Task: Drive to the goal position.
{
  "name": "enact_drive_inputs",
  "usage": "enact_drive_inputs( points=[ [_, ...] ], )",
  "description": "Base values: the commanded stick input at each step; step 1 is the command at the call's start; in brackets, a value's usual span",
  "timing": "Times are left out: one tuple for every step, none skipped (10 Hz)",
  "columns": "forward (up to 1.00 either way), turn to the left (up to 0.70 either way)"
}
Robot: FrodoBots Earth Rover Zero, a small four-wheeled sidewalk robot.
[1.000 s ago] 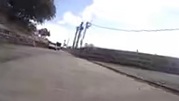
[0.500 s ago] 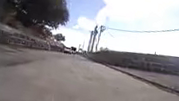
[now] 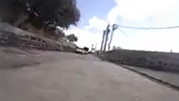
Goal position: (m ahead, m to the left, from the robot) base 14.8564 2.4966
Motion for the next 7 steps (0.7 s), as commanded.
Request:
enact_drive_inputs(
  points=[
    [0.70,0.00],
    [0.70,0.00],
    [0.70,0.00],
    [0.70,0.00],
    [0.70,0.00],
    [0.70,0.00],
    [0.70,-0.13]
  ],
)
